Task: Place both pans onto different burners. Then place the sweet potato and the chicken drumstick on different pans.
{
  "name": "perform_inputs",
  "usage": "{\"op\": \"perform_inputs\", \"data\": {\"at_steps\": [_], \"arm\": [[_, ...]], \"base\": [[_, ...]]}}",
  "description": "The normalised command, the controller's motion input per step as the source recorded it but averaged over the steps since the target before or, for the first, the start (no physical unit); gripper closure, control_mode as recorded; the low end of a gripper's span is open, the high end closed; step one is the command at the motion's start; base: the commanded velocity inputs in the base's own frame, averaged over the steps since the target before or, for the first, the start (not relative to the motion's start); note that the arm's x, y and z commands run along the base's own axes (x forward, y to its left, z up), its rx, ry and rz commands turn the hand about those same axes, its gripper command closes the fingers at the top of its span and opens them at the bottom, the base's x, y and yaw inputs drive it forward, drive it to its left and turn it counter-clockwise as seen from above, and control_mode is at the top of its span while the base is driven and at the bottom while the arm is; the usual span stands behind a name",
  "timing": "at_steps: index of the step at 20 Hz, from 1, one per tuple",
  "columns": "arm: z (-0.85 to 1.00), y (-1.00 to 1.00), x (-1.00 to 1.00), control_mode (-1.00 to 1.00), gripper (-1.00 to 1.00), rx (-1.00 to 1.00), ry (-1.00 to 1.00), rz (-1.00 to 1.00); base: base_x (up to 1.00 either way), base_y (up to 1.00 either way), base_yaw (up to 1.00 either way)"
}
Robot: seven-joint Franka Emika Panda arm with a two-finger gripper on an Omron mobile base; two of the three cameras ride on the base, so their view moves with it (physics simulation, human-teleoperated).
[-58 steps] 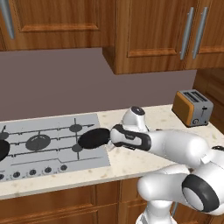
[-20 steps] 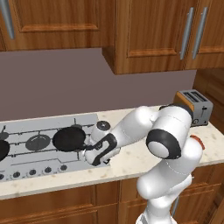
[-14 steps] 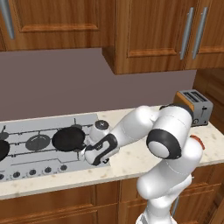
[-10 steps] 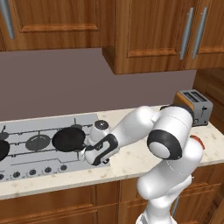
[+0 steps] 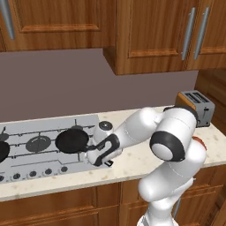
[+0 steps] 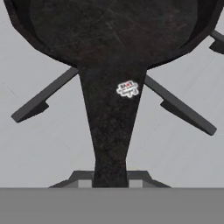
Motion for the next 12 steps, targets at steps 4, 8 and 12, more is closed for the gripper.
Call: {"op": "perform_inputs", "data": {"at_steps": [4,8,12], "arm": [[-0.13,-0.13,-0.09,-1.00,1.00,0.00,0.04,0.00],[-0.12,-0.10,-0.12,-1.00,1.00,0.00,0.04,0.00],[-0.13,-0.04,-0.08,-1.00,1.00,0.00,0.04,0.00]], "base": [[0.00,0.00,0.00],[0.00,0.00,0.00],[0.00,0.00,0.00]]}}
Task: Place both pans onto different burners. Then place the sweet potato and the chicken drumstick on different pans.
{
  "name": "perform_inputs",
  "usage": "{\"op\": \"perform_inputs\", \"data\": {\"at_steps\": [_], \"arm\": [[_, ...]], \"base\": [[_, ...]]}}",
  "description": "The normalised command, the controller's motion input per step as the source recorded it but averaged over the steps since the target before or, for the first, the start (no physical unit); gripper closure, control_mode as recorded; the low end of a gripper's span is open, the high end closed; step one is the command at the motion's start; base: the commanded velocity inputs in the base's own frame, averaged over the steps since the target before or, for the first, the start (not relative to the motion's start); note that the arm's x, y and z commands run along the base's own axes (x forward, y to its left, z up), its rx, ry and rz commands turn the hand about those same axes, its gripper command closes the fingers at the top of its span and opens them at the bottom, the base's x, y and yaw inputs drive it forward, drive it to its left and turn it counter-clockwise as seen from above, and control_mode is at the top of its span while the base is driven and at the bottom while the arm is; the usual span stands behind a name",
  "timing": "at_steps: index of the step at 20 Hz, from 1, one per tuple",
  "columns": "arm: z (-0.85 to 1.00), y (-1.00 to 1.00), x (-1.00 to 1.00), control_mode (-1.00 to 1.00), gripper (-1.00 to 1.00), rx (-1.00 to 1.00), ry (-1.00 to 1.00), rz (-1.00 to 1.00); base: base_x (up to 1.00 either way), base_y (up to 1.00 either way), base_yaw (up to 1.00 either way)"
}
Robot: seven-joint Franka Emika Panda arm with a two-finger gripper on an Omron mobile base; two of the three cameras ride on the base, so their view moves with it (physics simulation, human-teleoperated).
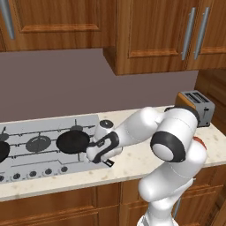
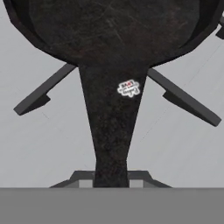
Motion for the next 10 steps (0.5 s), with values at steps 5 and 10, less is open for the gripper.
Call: {"op": "perform_inputs", "data": {"at_steps": [5,10], "arm": [[-0.08,-0.01,0.00,-1.00,-1.00,0.00,0.04,0.00],[0.00,-0.01,0.00,-1.00,-1.00,0.00,0.01,0.00]], "base": [[0.00,0.00,0.00],[0.00,0.00,0.00]]}}
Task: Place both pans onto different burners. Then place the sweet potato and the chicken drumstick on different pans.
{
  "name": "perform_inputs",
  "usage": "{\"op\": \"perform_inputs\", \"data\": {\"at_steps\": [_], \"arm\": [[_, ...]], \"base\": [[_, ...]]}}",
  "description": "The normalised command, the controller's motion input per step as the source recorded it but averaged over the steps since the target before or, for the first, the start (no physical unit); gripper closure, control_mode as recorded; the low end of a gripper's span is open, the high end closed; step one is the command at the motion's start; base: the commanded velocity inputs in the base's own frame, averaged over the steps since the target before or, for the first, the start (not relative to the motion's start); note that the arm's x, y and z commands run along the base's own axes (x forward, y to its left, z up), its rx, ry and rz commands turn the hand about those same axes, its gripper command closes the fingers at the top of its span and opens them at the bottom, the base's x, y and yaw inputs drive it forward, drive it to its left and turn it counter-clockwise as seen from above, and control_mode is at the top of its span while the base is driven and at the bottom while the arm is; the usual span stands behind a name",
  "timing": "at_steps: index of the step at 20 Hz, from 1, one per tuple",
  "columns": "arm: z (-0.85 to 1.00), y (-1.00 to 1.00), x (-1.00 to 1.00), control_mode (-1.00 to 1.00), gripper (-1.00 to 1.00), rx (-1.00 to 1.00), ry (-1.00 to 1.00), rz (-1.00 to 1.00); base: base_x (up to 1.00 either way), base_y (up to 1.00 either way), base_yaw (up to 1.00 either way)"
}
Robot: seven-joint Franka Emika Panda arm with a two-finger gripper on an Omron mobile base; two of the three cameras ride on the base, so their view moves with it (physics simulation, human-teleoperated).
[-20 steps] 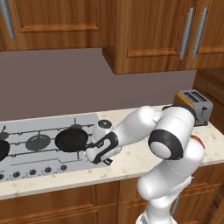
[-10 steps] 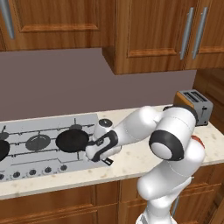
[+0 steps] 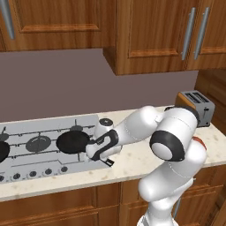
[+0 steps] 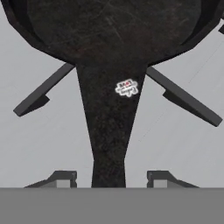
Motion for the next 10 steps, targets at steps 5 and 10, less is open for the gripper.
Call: {"op": "perform_inputs", "data": {"at_steps": [5,10], "arm": [[0.05,0.00,0.00,-1.00,-1.00,0.00,0.00,0.00],[0.28,-0.03,-0.10,-1.00,-1.00,0.00,0.00,0.00]], "base": [[0.00,0.00,0.00],[0.00,0.00,0.00]]}}
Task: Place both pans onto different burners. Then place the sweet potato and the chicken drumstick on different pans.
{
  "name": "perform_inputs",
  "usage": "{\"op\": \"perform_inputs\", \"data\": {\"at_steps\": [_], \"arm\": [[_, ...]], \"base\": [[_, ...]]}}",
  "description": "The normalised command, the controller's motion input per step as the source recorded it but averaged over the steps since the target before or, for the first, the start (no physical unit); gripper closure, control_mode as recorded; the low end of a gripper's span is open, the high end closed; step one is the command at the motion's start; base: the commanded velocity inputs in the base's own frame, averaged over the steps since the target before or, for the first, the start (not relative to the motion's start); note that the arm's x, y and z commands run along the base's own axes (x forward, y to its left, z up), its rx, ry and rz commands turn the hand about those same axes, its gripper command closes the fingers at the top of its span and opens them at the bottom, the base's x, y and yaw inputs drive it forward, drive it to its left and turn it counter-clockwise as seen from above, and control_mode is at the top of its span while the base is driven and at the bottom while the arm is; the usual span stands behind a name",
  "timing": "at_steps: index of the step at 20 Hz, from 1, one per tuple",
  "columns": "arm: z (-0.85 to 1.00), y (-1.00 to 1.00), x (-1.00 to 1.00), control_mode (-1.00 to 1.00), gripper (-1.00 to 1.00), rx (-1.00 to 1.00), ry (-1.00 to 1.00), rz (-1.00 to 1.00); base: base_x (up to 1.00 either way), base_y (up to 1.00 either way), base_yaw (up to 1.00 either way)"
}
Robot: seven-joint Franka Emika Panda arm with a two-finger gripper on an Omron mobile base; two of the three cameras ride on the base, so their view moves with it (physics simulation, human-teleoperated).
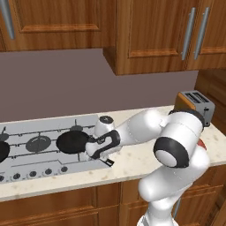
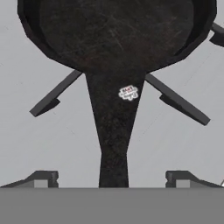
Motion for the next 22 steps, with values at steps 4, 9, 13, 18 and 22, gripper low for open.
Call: {"op": "perform_inputs", "data": {"at_steps": [4,9,13,18,22], "arm": [[0.55,-0.19,-0.26,-1.00,-1.00,0.01,-0.01,0.00],[0.62,-0.36,-0.30,-1.00,-1.00,0.03,0.00,0.00],[0.58,-0.38,-0.30,-1.00,-1.00,0.04,0.00,0.02],[0.46,-0.29,-0.33,-1.00,-1.00,0.00,0.01,0.01],[0.47,-0.53,-0.39,-1.00,-1.00,-0.05,0.04,0.00]], "base": [[0.00,0.00,0.00],[0.00,0.00,0.00],[0.00,0.00,0.00],[0.00,0.00,0.00],[0.00,0.00,0.00]]}}
